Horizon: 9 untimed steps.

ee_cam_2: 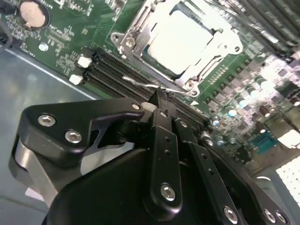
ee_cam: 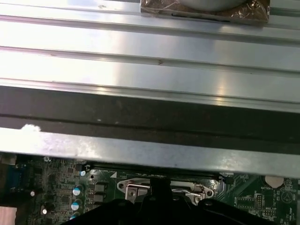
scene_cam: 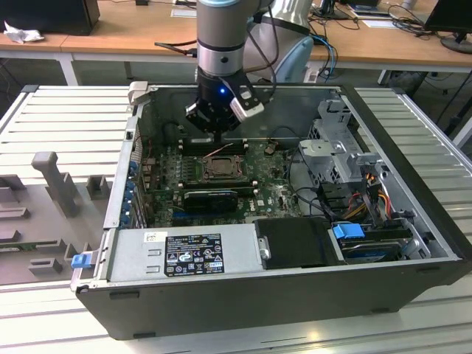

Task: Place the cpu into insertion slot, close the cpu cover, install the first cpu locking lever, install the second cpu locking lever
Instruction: 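Install the first cpu locking lever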

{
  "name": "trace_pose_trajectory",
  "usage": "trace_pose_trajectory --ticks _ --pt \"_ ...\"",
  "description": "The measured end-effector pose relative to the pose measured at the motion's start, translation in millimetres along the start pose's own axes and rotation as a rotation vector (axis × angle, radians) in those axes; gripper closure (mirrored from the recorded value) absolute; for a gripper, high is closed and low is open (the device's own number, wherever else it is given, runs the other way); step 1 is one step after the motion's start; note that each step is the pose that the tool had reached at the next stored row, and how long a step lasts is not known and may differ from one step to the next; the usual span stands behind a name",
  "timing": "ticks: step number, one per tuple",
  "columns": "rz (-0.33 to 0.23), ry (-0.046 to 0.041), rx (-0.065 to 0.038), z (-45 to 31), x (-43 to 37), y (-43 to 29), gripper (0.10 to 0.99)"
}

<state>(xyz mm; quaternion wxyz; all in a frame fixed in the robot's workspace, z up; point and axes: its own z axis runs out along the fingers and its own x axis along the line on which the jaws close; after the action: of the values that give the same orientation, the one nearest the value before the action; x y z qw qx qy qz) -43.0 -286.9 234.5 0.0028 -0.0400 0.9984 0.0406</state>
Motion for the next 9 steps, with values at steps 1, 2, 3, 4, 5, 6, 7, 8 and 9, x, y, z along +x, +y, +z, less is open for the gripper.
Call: trace_pose_trajectory --ticks 1,2,3,4,5,6,7,8,9 --pt "0.0 -0.0003 -0.002 1.4 -0.4 -0.1 0.98" --pt "0.0 0.0 -0.001 3.3 -0.9 -0.3 0.98" --pt "0.0 0.0 -0.001 6.5 -2.2 -0.2 0.98" --pt "0.0 0.0001 -0.001 7.7 -3.7 0.1 0.98" --pt "0.0 0.0 -0.001 8.1 -5.1 0.3 0.98" --pt "0.0 0.0 -0.001 8.6 -8.6 0.6 0.98" --pt "0.0 0.0 -0.001 8.9 -10.9 1.0 0.98" --pt "0.0 0.0 -0.001 9.4 -13.5 1.2 0.98" --pt "0.0 -0.0002 -0.002 10.2 -16.5 1.0 0.98"
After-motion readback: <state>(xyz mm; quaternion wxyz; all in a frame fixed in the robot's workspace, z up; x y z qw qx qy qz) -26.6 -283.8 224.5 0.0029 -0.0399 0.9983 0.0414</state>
